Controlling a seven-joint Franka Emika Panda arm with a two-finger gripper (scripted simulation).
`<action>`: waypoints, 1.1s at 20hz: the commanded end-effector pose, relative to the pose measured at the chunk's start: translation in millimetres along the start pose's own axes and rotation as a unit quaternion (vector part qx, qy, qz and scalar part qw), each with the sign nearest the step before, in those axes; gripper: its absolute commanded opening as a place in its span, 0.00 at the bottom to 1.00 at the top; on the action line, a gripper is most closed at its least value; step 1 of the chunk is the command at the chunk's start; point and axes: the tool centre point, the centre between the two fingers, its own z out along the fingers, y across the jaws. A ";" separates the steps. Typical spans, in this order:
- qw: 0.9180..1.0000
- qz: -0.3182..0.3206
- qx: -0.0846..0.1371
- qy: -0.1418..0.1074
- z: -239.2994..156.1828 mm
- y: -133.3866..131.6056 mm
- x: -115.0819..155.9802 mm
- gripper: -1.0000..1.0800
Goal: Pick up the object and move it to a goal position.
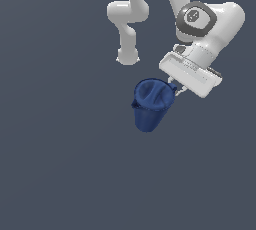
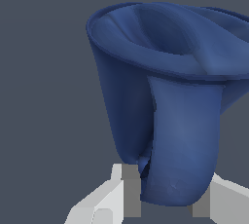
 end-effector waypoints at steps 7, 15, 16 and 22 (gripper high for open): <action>1.000 0.000 0.001 0.000 -55.4 -40.5 14.4 0.00; 1.000 0.000 0.001 0.000 -80.8 -61.1 21.2 0.00; 1.000 0.000 0.001 0.000 -82.4 -62.6 21.7 0.00; 1.000 0.000 0.001 0.000 -86.6 -66.5 23.1 0.00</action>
